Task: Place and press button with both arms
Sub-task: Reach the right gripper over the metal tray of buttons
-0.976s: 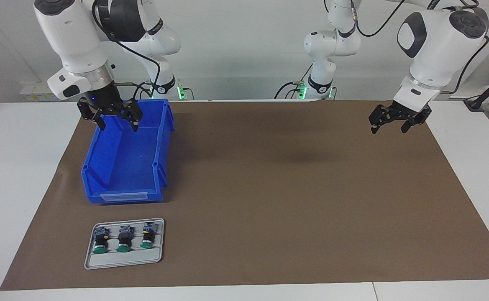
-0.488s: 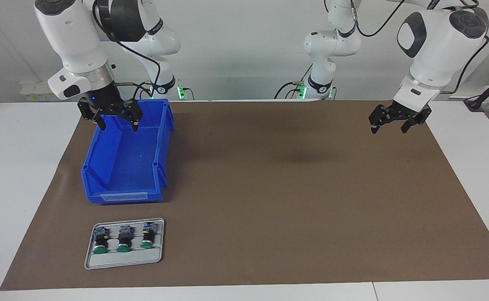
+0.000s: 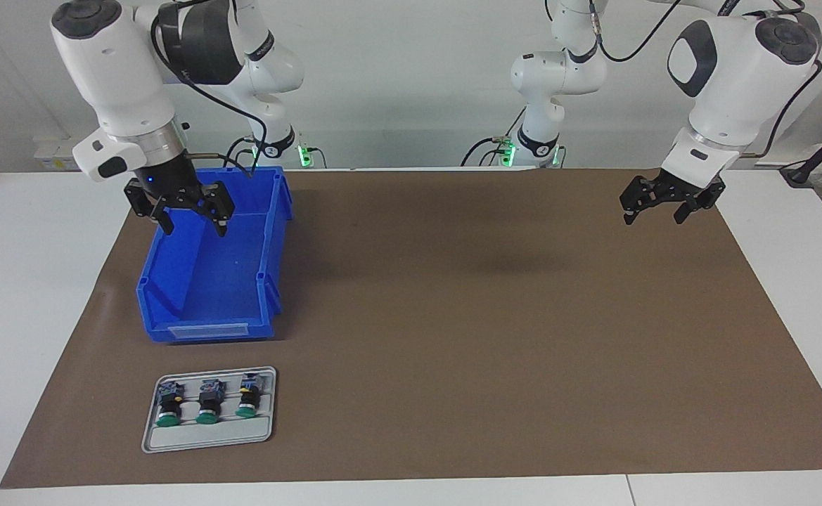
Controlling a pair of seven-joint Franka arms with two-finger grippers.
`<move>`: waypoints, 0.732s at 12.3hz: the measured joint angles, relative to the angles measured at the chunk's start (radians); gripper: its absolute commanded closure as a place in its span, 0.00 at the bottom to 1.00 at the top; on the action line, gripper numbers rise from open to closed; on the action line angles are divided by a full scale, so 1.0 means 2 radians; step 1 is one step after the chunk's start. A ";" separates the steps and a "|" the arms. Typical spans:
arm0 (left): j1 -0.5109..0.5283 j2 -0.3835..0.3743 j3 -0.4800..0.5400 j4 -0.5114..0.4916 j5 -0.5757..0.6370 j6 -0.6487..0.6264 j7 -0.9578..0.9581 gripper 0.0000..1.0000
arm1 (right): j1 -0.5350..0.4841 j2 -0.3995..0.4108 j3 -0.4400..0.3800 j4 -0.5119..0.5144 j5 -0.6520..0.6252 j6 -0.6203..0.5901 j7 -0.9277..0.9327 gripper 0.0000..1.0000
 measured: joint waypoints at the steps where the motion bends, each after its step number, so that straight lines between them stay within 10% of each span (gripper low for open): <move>1: 0.000 0.000 0.000 0.000 0.000 0.000 0.000 0.00 | -0.001 0.024 0.000 0.021 0.000 0.005 0.000 0.05; 9: 0.000 0.000 0.000 0.000 0.000 0.000 0.000 0.00 | -0.021 0.222 0.000 0.176 0.000 0.078 -0.014 0.05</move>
